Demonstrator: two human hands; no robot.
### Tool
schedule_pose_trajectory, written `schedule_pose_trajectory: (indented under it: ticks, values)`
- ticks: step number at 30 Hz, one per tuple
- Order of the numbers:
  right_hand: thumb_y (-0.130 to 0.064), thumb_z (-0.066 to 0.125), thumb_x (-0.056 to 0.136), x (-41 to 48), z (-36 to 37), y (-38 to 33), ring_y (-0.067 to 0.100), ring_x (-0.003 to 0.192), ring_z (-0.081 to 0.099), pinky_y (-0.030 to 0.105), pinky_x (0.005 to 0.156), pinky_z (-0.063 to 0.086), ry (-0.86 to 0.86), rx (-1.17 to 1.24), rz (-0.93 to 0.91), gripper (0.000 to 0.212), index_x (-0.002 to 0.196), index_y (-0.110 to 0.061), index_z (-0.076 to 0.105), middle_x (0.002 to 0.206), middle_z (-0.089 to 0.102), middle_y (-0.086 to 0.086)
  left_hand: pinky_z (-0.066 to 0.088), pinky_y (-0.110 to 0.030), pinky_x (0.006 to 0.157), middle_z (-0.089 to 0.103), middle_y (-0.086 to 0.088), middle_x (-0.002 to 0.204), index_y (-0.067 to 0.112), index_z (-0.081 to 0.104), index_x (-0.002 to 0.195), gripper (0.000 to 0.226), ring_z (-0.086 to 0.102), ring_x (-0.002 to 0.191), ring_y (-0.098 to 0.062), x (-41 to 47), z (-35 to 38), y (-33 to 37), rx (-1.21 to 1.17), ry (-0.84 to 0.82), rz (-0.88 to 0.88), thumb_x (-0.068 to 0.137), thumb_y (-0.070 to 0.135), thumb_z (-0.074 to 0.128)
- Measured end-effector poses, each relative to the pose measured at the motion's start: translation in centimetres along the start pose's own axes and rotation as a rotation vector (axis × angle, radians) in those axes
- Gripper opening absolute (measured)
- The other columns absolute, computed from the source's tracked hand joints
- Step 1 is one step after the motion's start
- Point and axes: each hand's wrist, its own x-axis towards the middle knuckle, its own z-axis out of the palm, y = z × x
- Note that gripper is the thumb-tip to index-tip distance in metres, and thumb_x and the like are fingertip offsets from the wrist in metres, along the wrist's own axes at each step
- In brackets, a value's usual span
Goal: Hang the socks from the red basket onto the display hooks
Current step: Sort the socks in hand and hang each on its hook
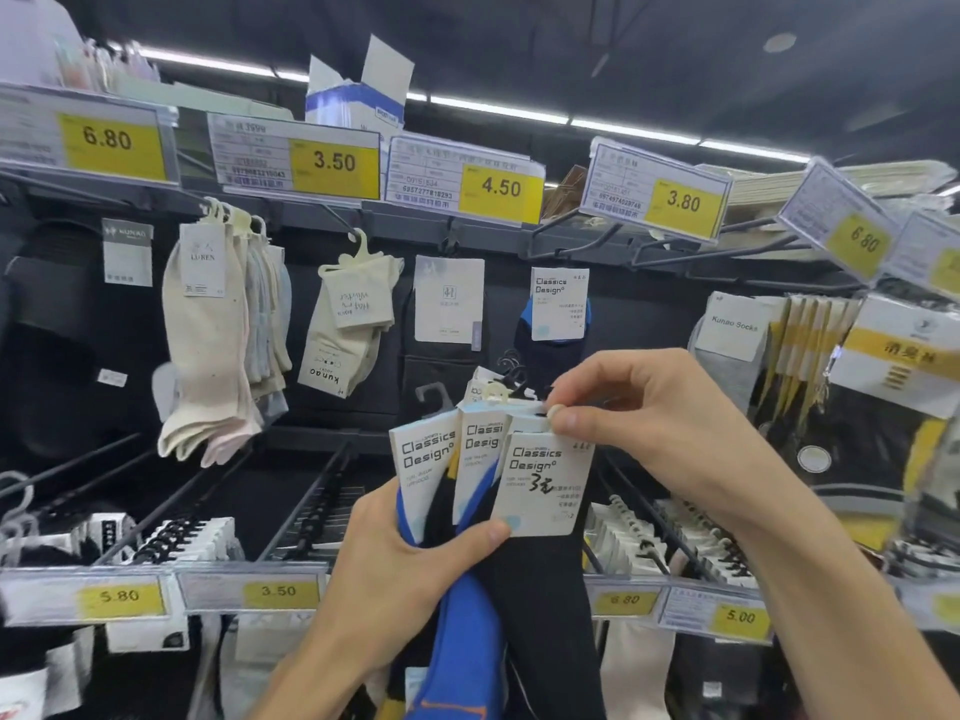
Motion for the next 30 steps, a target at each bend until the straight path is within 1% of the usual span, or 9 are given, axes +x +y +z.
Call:
schedule_pose_trajectory:
  ticks: [3,10,13,17,21,24,26,28,30]
  values:
    - [-0.012,0.078,0.081,0.0,0.2,0.0,0.016,0.078,0.072,0.026,0.070,0.057,0.050,0.034,-0.006,0.010,0.079,-0.021,0.076,0.080,0.076,-0.003,0.055,-0.012,0.078,0.077,0.013,0.107,0.042,0.074,0.107,0.042,0.073,0.101,-0.005,0.0,0.0,-0.2,-0.046,0.010,-0.029,0.067,0.041,0.084]
    - [-0.008,0.076,0.084,1.8,-1.4,1.3,0.006,0.074,0.067,0.022,0.068,0.056,0.274,0.107,0.048,0.014,0.080,-0.021,0.075,0.080,0.076,-0.004,0.057,-0.016,0.063,0.080,0.004,0.095,0.036,0.080,0.096,0.025,0.077,0.086,-0.012,-0.2,-1.2,-0.2,-0.203,0.103,-0.100,0.071,0.029,0.079]
    - [-0.006,0.076,0.081,2.5,-1.0,1.6,0.006,0.070,0.066,0.020,0.062,0.054,0.152,0.251,0.120,0.013,0.079,-0.019,0.076,0.077,0.074,-0.002,0.057,-0.016,0.062,0.080,0.005,0.094,0.036,0.080,0.094,0.024,0.077,0.084,-0.011,-0.3,-1.2,-0.1,-0.213,0.129,-0.095,0.072,0.030,0.075]
    - [-0.018,0.077,0.072,2.0,-0.6,2.0,0.012,0.075,0.066,0.027,0.065,0.058,0.055,0.409,0.132,0.011,0.083,-0.016,0.077,0.081,0.071,0.003,0.057,-0.016,0.064,0.080,0.006,0.096,0.037,0.079,0.095,0.023,0.077,0.087,-0.011,-0.4,-1.1,-0.2,-0.199,0.148,-0.091,0.073,0.032,0.075]
    - [-0.016,0.076,0.070,1.3,-1.8,0.9,0.018,0.088,0.069,0.027,0.065,0.058,-0.043,0.415,0.128,0.011,0.081,-0.015,0.078,0.105,0.074,0.013,0.057,-0.015,0.070,0.079,0.008,0.102,0.037,0.077,0.102,0.027,0.075,0.094,-0.009,-0.5,-1.1,-0.2,-0.171,0.155,-0.069,0.076,0.031,0.075]
    - [-0.010,0.078,0.074,1.0,-2.5,0.4,0.019,0.103,0.070,0.033,0.067,0.061,-0.137,0.353,0.131,0.008,0.078,-0.016,0.076,0.116,0.073,0.002,0.057,-0.015,0.071,0.079,0.009,0.104,0.037,0.077,0.104,0.027,0.075,0.096,-0.008,-0.5,-0.8,-0.2,-0.167,0.153,-0.056,0.078,0.034,0.082]
    - [-0.005,0.075,0.079,0.8,-2.1,0.6,0.018,0.108,0.070,0.044,0.080,0.060,-0.171,0.269,0.147,0.014,0.078,-0.019,0.077,0.116,0.073,-0.003,0.057,-0.015,0.072,0.079,0.008,0.104,0.036,0.077,0.105,0.031,0.075,0.097,-0.009,-0.6,-0.6,-0.2,-0.156,0.147,-0.057,0.075,0.041,0.083]
    - [-0.006,0.075,0.080,0.7,-1.4,0.8,0.015,0.103,0.071,0.042,0.079,0.059,-0.181,0.246,0.153,0.016,0.078,-0.021,0.077,0.111,0.075,-0.002,0.057,-0.016,0.072,0.079,0.008,0.104,0.036,0.077,0.105,0.034,0.075,0.097,-0.010,-0.6,-0.4,-0.2,-0.148,0.145,-0.057,0.072,0.045,0.077]
    - [-0.006,0.076,0.080,0.6,-1.0,0.9,0.013,0.089,0.072,0.030,0.070,0.059,-0.150,0.269,0.128,0.014,0.080,-0.020,0.078,0.099,0.077,0.002,0.057,-0.017,0.073,0.079,0.008,0.104,0.036,0.076,0.106,0.035,0.075,0.098,-0.010,-0.6,-0.2,-0.1,-0.131,0.135,-0.052,0.072,0.046,0.076]
